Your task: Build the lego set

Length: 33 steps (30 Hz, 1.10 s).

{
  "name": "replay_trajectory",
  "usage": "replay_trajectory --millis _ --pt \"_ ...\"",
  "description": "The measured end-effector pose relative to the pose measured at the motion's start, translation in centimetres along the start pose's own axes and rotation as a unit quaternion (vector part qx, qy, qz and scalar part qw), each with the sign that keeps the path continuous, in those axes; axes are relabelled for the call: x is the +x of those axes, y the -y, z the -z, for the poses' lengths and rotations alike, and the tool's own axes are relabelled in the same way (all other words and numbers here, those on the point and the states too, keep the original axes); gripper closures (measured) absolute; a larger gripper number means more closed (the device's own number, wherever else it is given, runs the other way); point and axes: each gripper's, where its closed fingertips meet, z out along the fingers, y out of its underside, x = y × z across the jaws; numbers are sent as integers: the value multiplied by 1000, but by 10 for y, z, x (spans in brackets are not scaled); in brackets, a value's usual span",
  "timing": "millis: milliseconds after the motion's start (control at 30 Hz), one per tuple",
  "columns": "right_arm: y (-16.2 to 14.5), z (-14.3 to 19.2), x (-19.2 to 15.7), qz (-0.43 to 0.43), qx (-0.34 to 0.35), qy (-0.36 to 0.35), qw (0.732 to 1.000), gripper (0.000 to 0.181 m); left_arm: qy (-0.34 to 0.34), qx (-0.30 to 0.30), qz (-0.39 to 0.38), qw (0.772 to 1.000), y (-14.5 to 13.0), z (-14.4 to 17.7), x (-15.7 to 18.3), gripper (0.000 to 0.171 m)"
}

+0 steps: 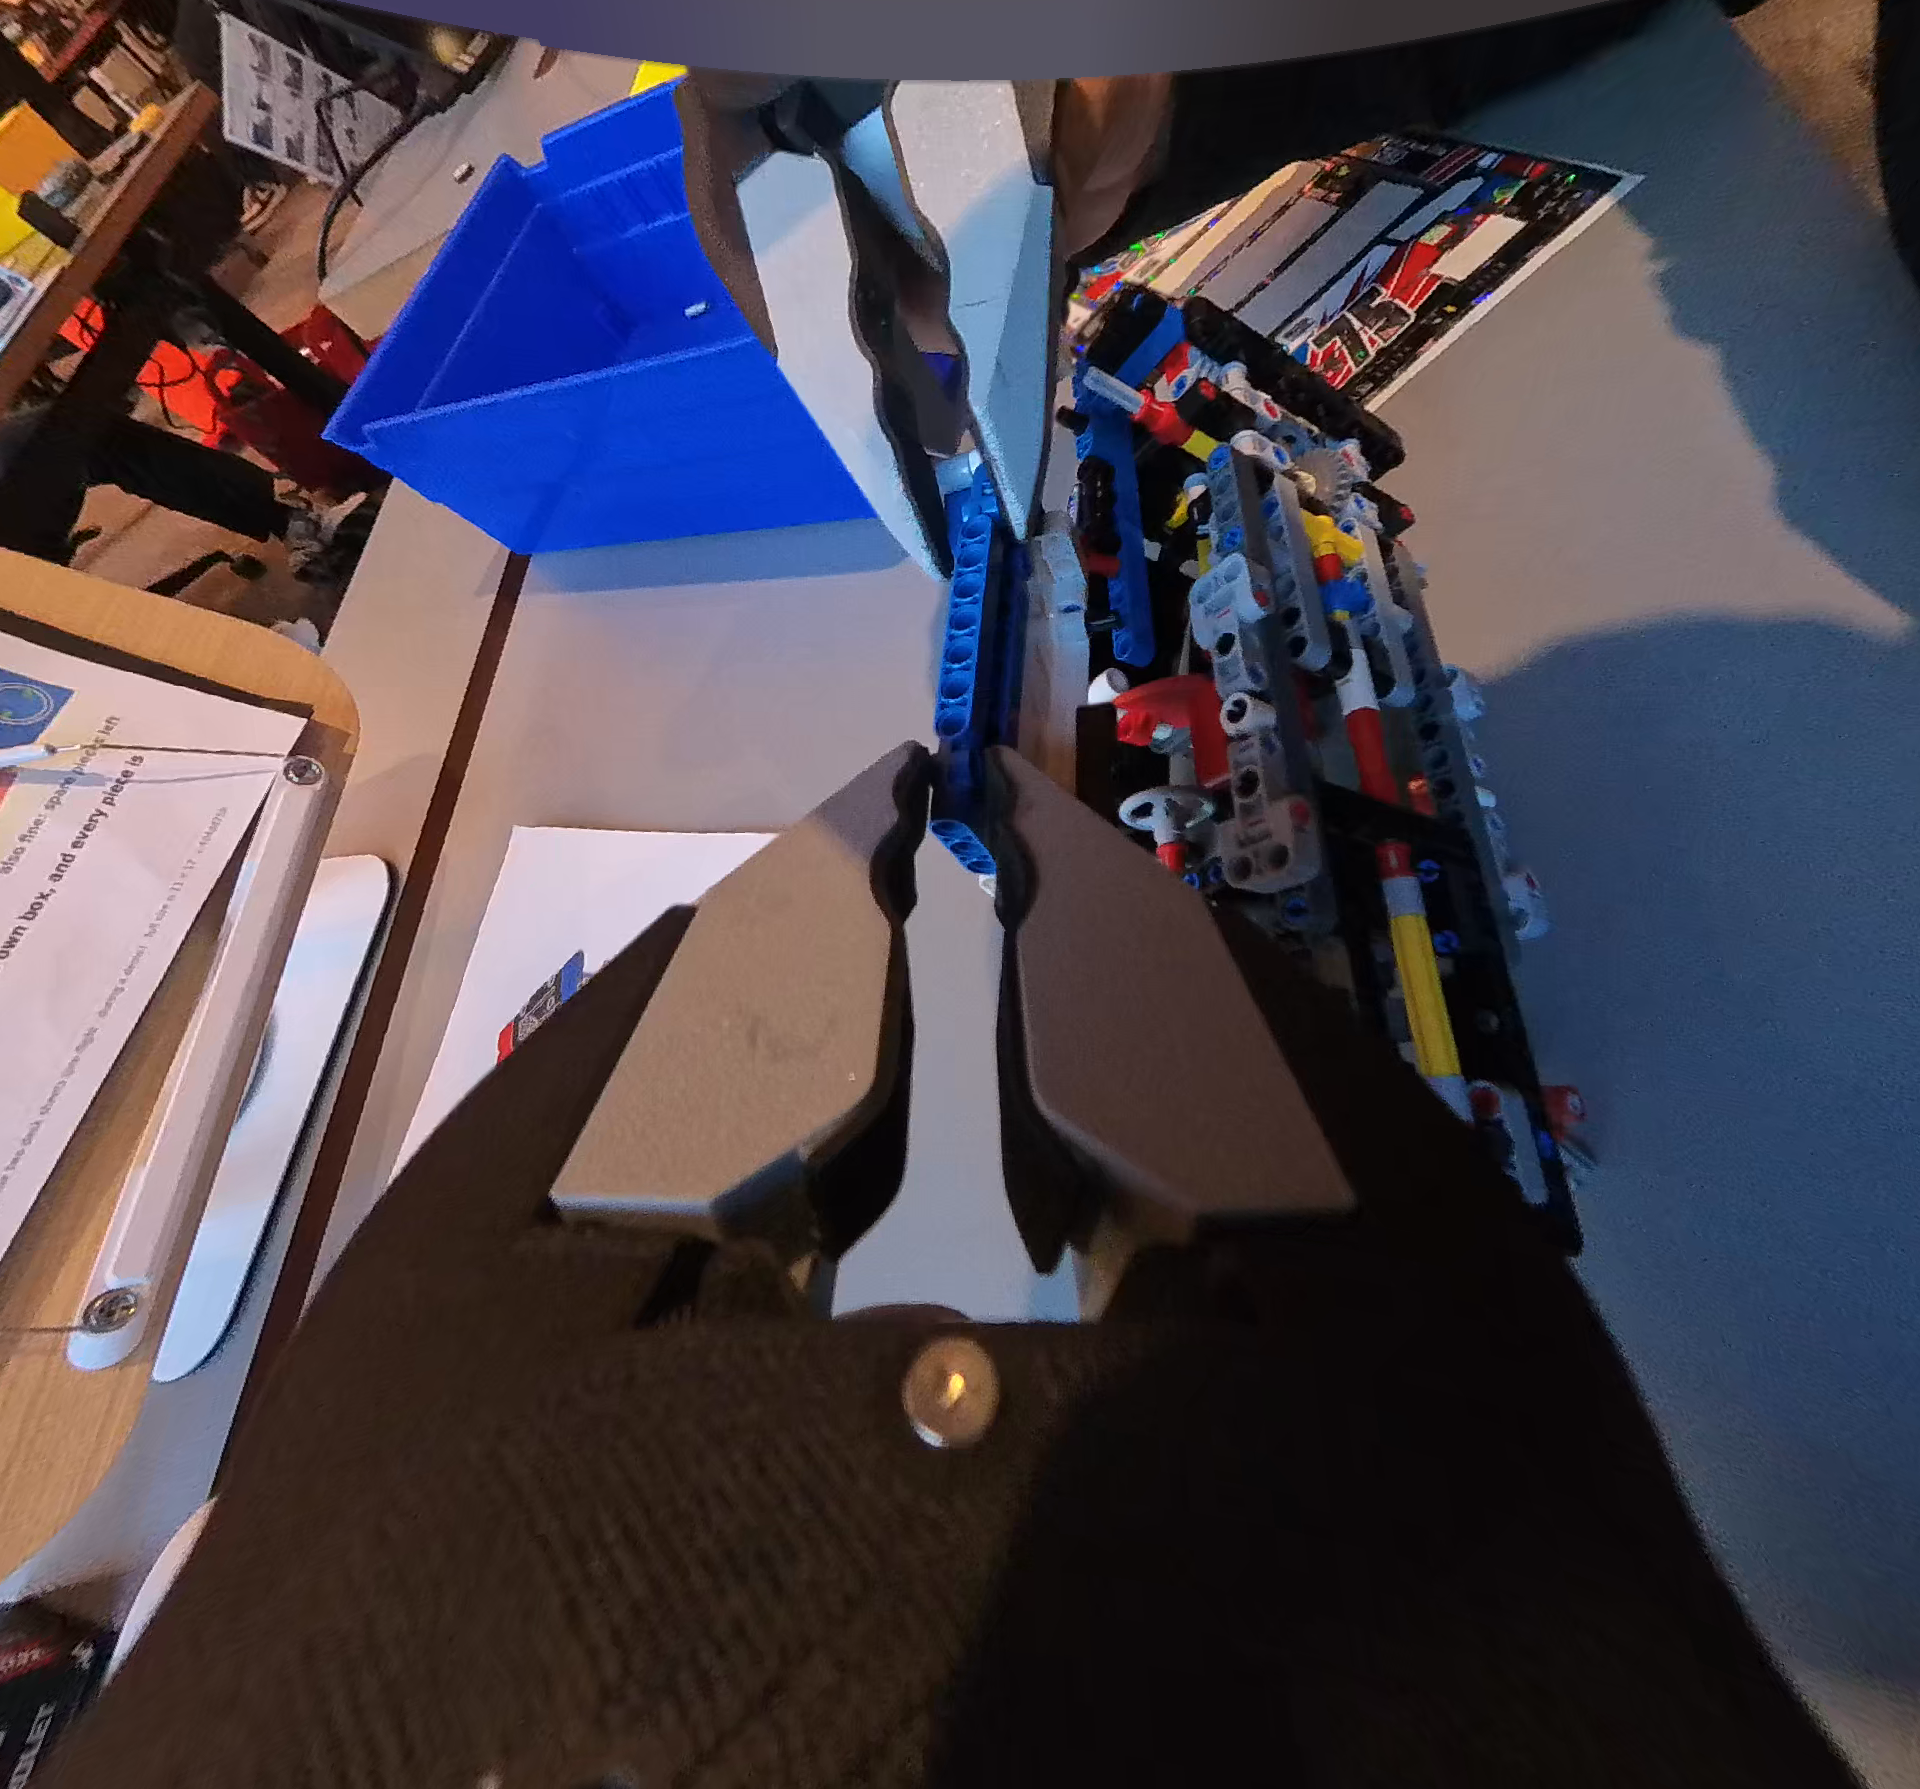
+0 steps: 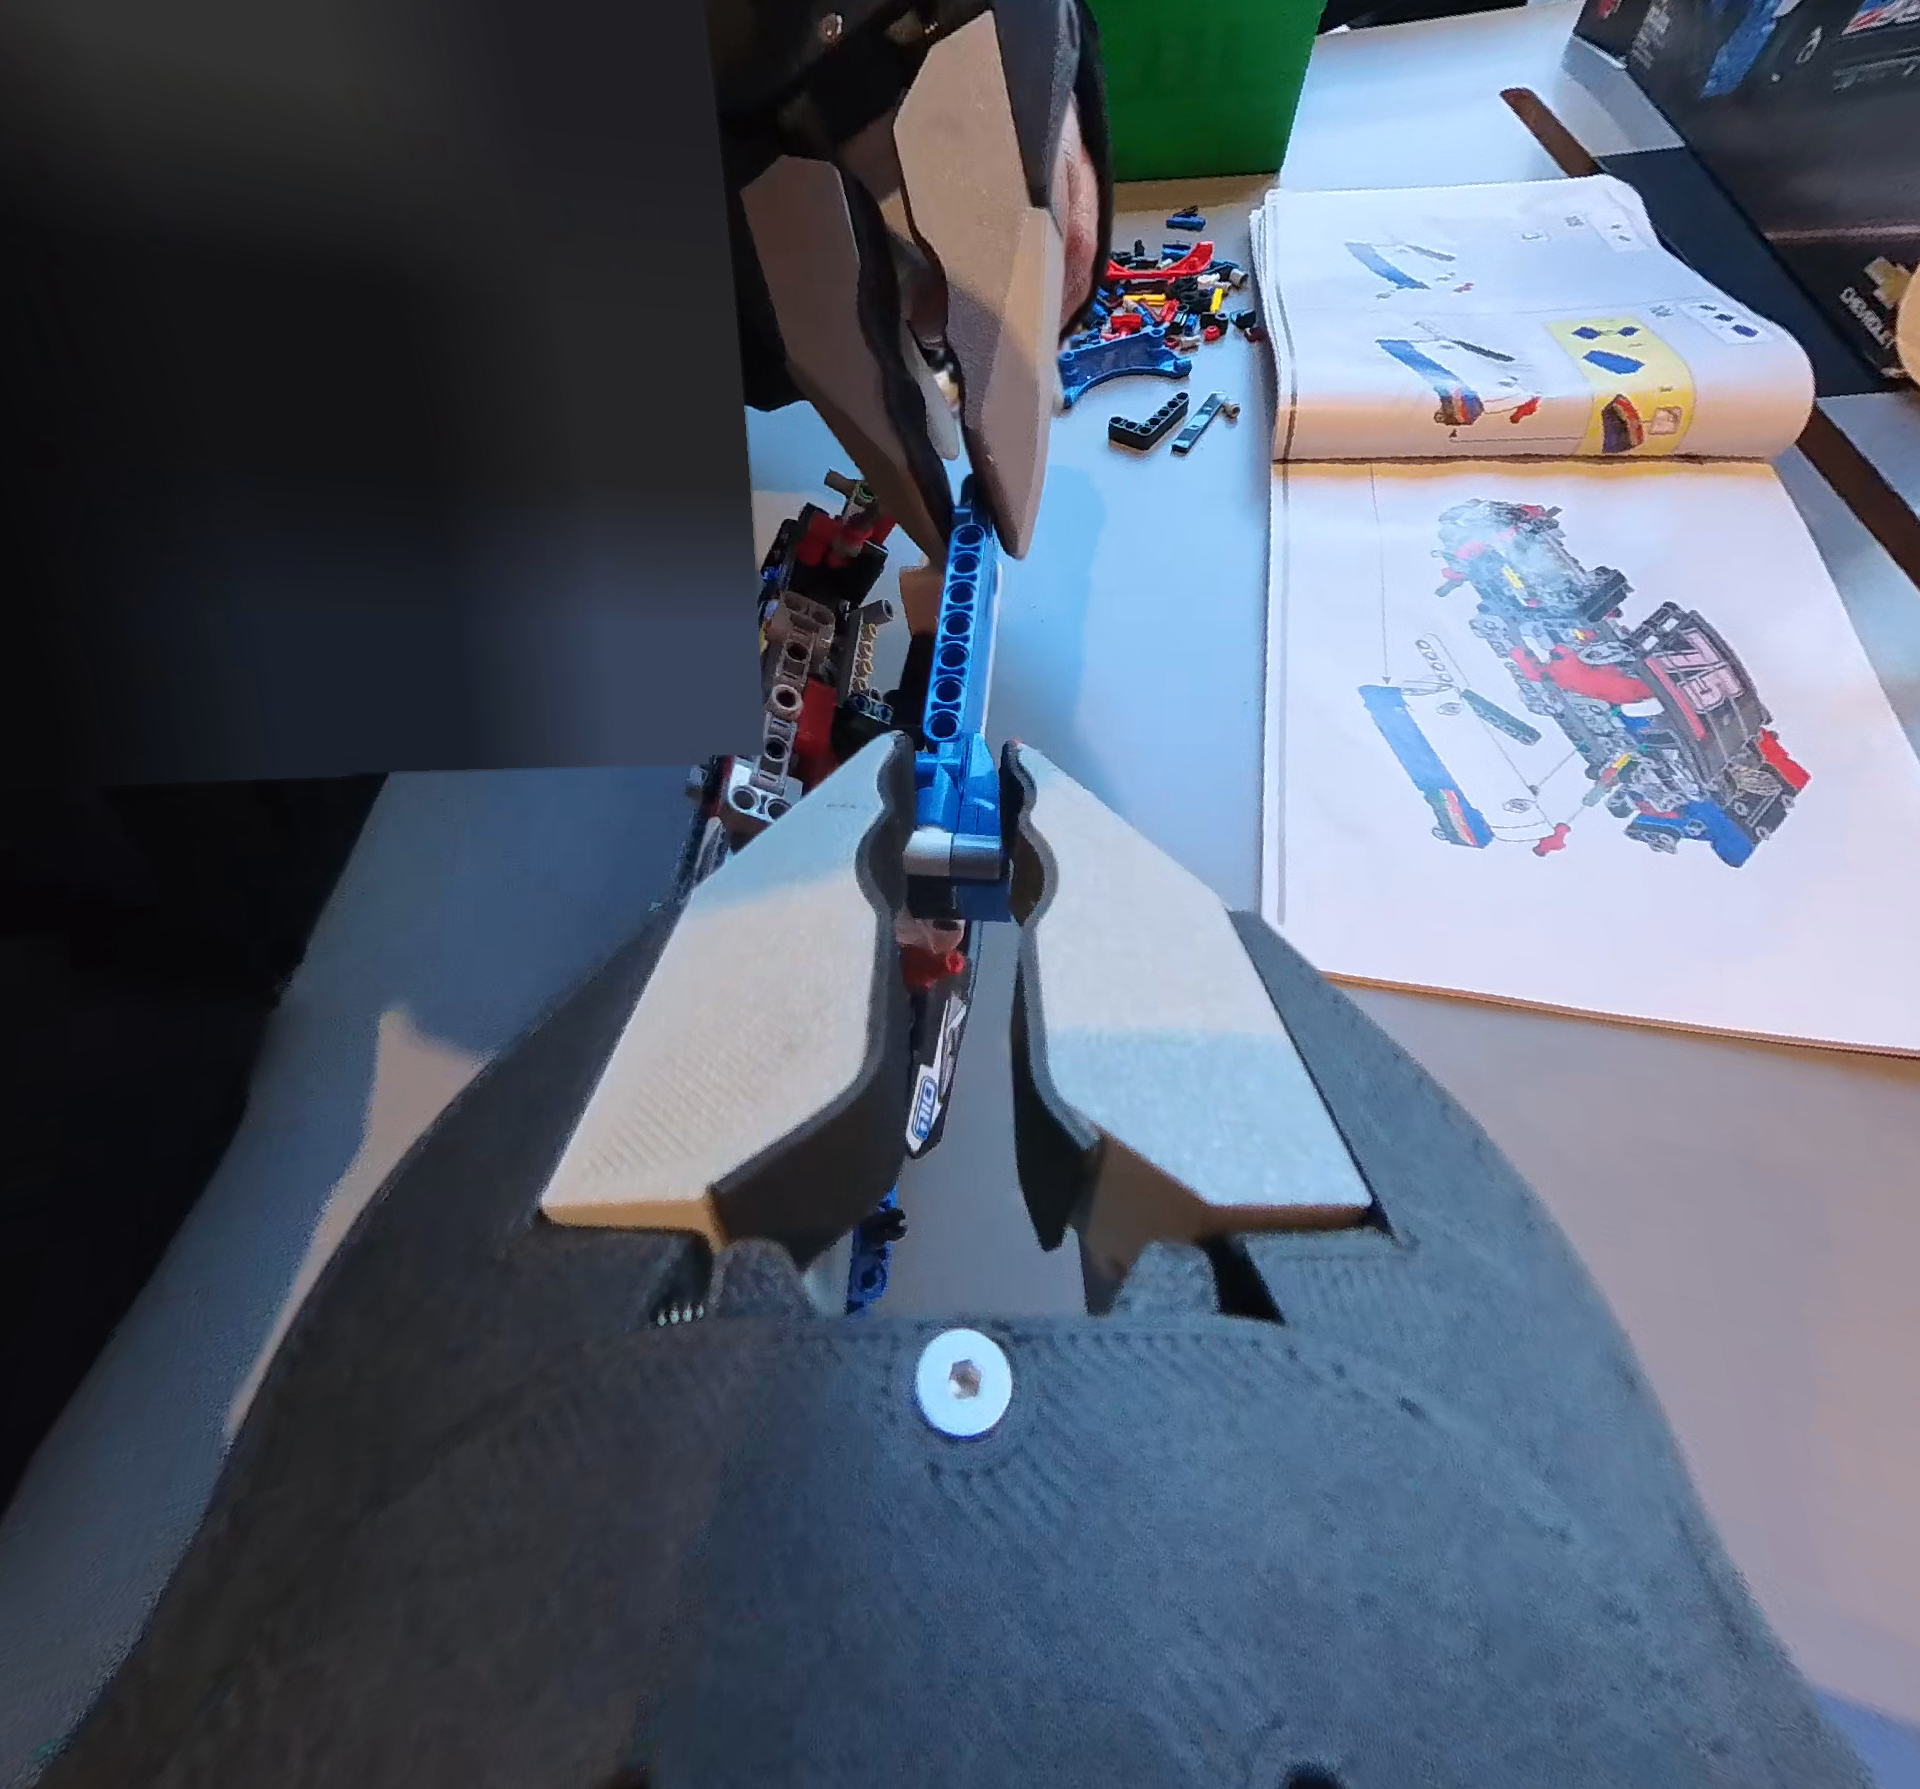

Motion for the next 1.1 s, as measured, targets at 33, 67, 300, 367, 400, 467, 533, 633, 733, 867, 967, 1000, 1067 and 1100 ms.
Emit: replay_trajectory --millis 33,67,300,367,400,467,533,633,733,867,967,1000,1067,1100 --pt "-1 0 0 9 -3 -4 1000 168 -2 3 2 1000 -1 0 0 165" --pt "-2 -1 0 20 -8 -11 1000 169 -3 5 3 1000 -1 -1 0 165" --pt "-4 -1 -2 89 -35 -48 994 169 14 -4 -48 999 -6 -4 4 165" --pt "-4 -1 -2 97 -40 -56 993 170 20 -6 -50 999 -6 -5 3 165" --pt "-4 -1 -3 102 -41 -61 992 170 20 -8 -51 998 -7 -6 3 165" --pt "-5 -2 -4 115 -45 -69 990 169 17 -12 -53 998 -7 -9 6 164" --pt "-6 -3 -6 135 -55 -79 986 170 19 -28 -63 997 -10 -13 8 161" --pt "-7 -4 -10 173 -68 -98 978 171 23 -54 -86 995 -13 -17 11 165" --pt "-6 -2 -10 165 -74 -111 977 170 40 -70 -105 991 -12 -19 10 165" --pt "-6 9 -7 102 -63 -122 985 157 47 -85 -71 993 -8 -20 6 166" --pt "-4 27 0 73 -52 -156 984 155 63 -109 -51 991 -5 -17 -1 166" --pt "-3 33 2 59 -48 -167 983 153 71 -107 -49 991 -1 -15 -3 166" --pt "-3 44 3 15 -35 -174 984 152 86 -101 -48 990 9 -10 -7 166" --pt "-3 48 5 -13 -30 -178 983 149 93 -98 -51 990 15 -6 -8 166"
